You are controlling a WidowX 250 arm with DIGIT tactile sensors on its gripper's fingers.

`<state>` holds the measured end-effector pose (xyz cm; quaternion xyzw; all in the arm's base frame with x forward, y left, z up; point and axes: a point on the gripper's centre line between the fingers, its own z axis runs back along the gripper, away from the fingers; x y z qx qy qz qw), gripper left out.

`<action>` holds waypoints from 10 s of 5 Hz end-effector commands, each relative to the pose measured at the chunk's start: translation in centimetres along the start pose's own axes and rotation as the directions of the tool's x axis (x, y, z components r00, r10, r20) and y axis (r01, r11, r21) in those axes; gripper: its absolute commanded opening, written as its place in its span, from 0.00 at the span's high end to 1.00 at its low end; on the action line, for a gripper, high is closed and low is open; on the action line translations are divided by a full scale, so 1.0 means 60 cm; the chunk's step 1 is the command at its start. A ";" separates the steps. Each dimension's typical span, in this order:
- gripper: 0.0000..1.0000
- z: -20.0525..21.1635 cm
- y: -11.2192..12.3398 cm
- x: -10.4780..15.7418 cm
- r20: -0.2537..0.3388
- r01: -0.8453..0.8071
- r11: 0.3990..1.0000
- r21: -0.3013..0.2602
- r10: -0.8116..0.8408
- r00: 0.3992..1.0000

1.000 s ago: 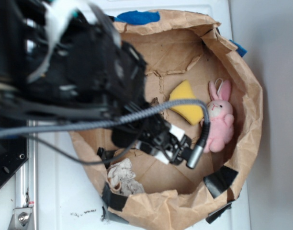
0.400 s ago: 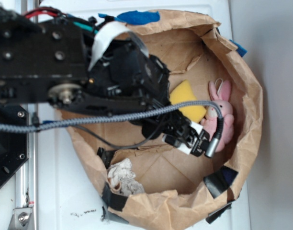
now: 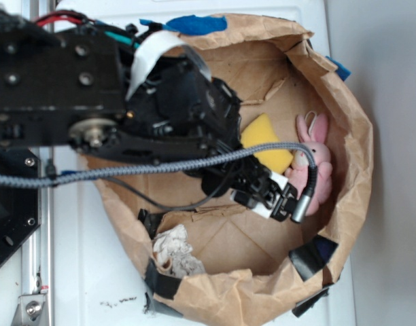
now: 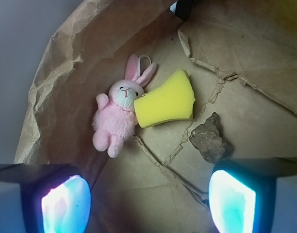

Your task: Grab the pink bunny.

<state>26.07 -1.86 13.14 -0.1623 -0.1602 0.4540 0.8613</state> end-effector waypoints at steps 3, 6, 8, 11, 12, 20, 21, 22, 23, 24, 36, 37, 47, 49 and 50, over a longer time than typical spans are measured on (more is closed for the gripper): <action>0.00 -0.025 0.017 -0.017 -0.026 0.015 0.999 -0.043 -0.016 1.000; 0.00 -0.089 0.016 0.044 -0.078 -0.111 0.994 0.003 0.111 0.991; 0.00 -0.116 -0.022 0.063 -0.114 -0.120 0.993 -0.003 0.118 0.986; 0.00 -0.105 -0.015 0.039 -0.135 -0.085 0.996 -0.025 0.080 0.988; 0.00 -0.095 -0.009 0.027 -0.134 -0.111 0.993 -0.048 0.103 0.986; 0.00 -0.121 -0.040 0.025 -0.121 -0.183 0.975 -0.124 0.168 0.978; 0.00 -0.121 -0.049 0.020 -0.122 -0.169 0.976 -0.134 0.153 0.981; 0.00 -0.127 -0.054 0.025 -0.116 -0.173 0.976 -0.131 0.158 0.981; 0.00 -0.139 -0.059 0.027 -0.122 -0.177 0.977 -0.121 0.162 0.979; 0.00 -0.151 -0.062 0.026 -0.134 -0.179 0.978 -0.110 0.163 0.977; 1.00 -0.232 -0.072 0.057 -0.167 -0.210 0.978 0.008 0.208 0.964; 1.00 -0.227 -0.070 0.052 -0.168 -0.194 0.981 -0.008 0.190 0.967; 1.00 0.095 0.004 0.023 -0.151 0.140 0.942 0.304 -0.097 0.984; 1.00 0.069 -0.004 0.045 -0.148 0.255 0.933 0.255 -0.223 0.964; 1.00 0.068 -0.004 0.044 -0.146 0.267 0.939 0.217 -0.239 0.960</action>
